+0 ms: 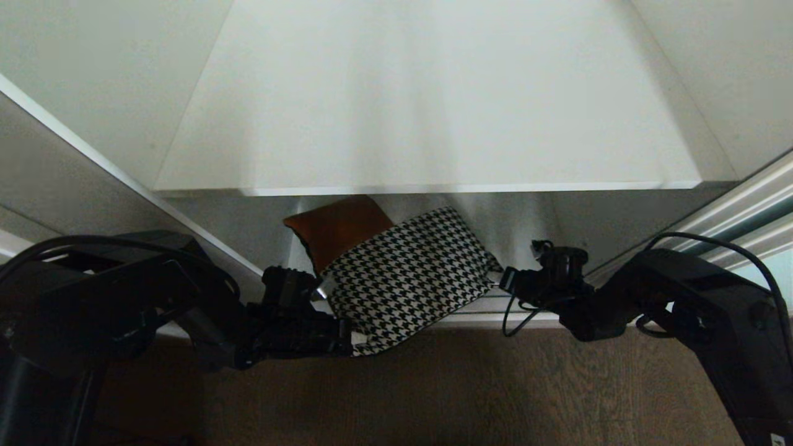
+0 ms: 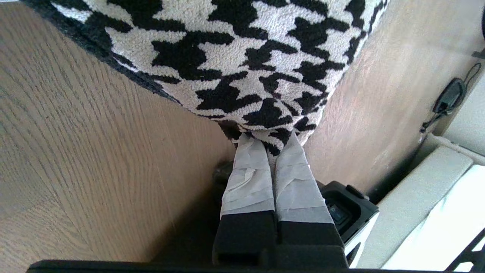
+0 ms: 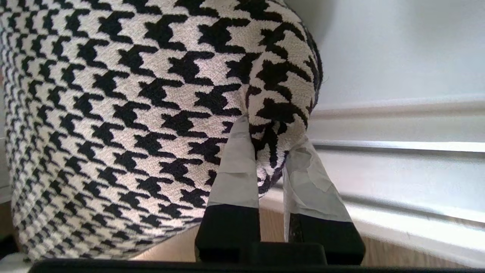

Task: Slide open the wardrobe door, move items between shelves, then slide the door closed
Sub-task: Place the pillow on the higher shelf

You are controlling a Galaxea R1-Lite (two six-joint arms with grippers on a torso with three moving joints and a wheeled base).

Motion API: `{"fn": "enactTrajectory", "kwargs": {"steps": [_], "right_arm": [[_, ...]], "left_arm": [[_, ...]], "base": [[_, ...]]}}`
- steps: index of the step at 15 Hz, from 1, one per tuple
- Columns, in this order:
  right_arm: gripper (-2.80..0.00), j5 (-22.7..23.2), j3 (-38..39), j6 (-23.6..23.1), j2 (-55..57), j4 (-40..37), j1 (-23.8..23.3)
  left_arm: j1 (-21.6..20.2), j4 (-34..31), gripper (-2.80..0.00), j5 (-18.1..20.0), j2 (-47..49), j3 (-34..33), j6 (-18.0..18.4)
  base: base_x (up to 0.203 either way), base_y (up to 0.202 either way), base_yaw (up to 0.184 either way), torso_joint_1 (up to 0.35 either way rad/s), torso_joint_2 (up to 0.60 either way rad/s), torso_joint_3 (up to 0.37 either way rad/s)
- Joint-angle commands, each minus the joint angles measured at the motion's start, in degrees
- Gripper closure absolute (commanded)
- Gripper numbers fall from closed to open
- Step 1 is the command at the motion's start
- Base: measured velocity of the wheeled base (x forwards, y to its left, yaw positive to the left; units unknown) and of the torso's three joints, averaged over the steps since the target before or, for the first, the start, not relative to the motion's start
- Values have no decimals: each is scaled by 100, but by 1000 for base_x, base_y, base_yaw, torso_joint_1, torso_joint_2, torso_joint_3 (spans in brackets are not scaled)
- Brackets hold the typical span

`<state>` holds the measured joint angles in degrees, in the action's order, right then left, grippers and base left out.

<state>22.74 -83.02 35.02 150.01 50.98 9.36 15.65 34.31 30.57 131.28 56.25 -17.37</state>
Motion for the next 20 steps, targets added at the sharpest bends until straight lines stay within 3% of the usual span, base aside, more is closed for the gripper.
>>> {"fn": "enactTrajectory", "kwargs": {"steps": [1,4,9,14,17,20], "right_arm": [[0,20,462,9,-307,143,12],[0,20,990,-350,-485,281,57],[0,19,1865,-807,-965,595,345],[0,-25,2758,-823,-1835,643,387],[0,3,3432,-789,-2432,793,390],[0,19,4113,-748,-2900,1120,453]], "left_arm": [[-1,32,0,-37,39,35,-38],[-1,72,0,-183,94,58,-37],[33,762,0,-271,214,-168,-38],[47,1248,0,-271,137,-555,-29],[78,2004,0,-271,65,-898,-43],[182,2140,0,-333,-2,-1030,-47]], "base": [[0,0,0,0,0,0],[0,0,0,0,0,0],[0,0,0,0,0,0],[0,0,0,0,0,0],[0,0,0,0,0,0],[0,0,0,0,0,0]]}}
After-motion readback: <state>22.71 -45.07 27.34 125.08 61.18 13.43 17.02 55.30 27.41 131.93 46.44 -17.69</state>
